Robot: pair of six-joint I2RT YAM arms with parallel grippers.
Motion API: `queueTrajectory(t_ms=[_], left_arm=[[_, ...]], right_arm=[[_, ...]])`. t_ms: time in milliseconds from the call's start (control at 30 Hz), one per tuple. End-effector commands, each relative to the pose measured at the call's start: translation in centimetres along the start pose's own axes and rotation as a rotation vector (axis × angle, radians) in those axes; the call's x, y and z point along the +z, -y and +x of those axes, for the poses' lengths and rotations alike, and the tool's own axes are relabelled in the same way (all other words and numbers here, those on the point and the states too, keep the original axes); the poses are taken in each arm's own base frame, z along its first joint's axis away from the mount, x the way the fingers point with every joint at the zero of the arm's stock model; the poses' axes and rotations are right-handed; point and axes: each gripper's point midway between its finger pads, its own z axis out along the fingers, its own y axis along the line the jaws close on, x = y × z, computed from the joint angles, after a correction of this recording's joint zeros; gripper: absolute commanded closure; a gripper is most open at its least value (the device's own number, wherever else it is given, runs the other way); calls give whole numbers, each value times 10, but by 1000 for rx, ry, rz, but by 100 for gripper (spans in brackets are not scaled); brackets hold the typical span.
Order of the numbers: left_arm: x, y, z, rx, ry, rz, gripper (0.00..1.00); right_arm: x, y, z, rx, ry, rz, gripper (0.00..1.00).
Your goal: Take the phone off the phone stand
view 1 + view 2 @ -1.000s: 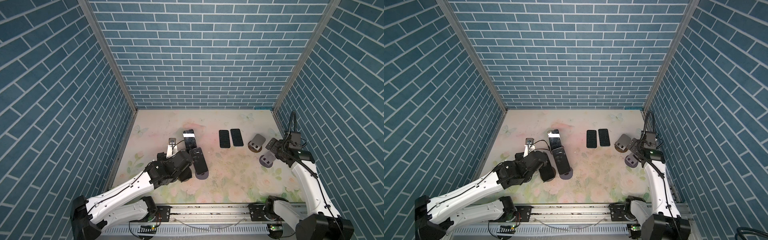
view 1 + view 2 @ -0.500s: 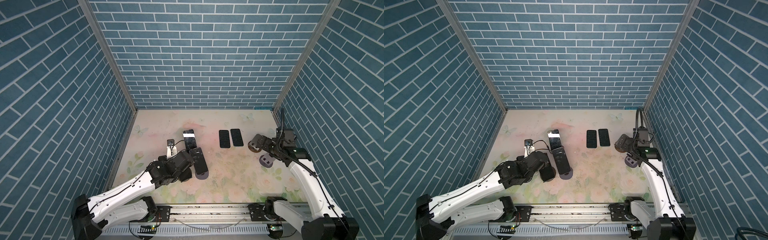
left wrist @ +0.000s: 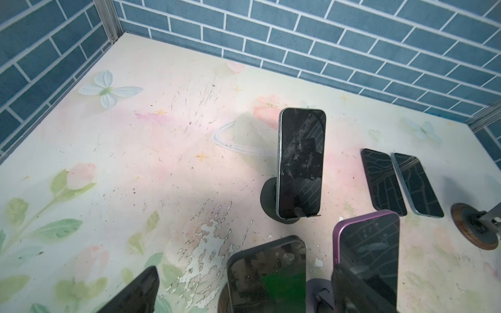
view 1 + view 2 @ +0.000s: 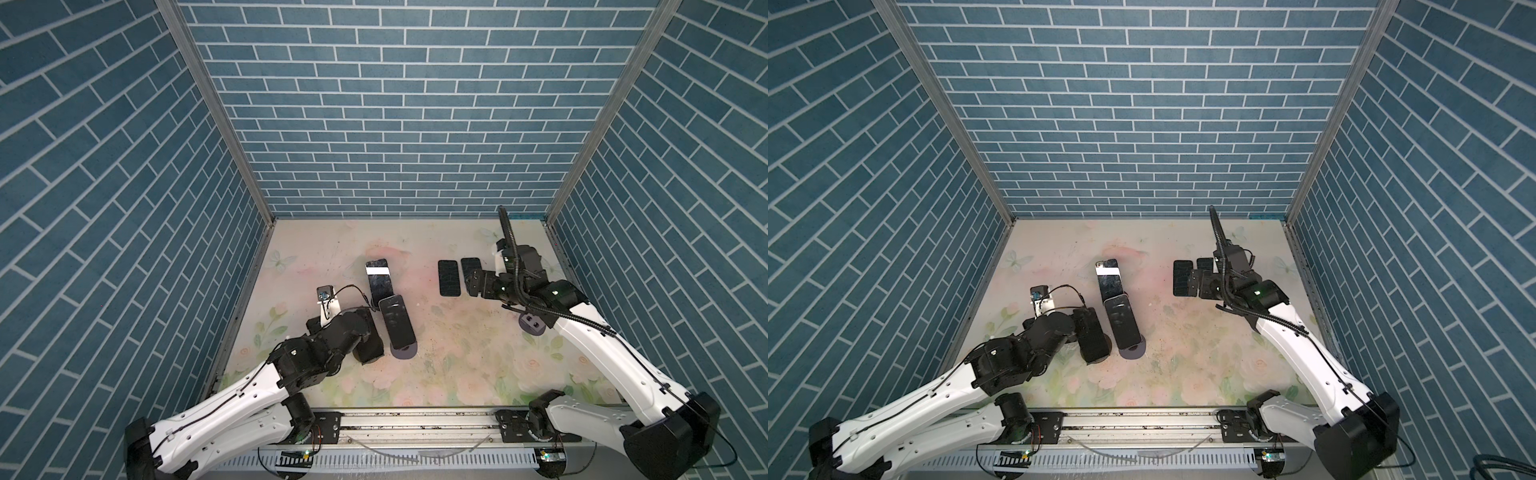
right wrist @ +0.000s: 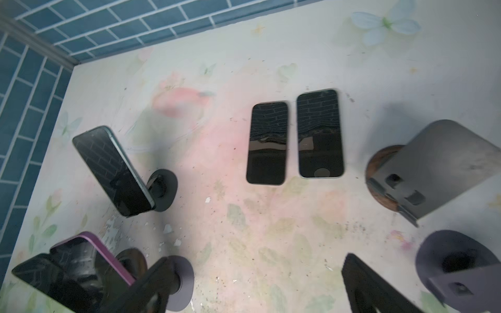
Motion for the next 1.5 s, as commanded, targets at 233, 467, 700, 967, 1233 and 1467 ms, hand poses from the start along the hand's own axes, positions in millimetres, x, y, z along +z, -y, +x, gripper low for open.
queueTrajectory(t_ms=[233, 467, 700, 967, 1233, 1467], left_arm=[[-11, 6, -5, -11, 59, 150, 0], [-14, 7, -2, 15, 50, 183, 0], [-15, 4, -2, 17, 50, 177, 0], [-16, 3, -7, 22, 76, 167, 0], [-18, -1, -8, 27, 88, 162, 0], [-20, -8, -5, 15, 95, 163, 0]], right_arm=[[31, -112, 28, -241, -71, -133, 1], [37, -168, 57, -358, -95, -211, 1], [45, -193, 76, -409, -110, -207, 1], [63, -204, 92, -448, -145, -179, 1], [78, -215, 104, -464, -171, -181, 1], [92, -209, 109, -445, -171, -103, 2]])
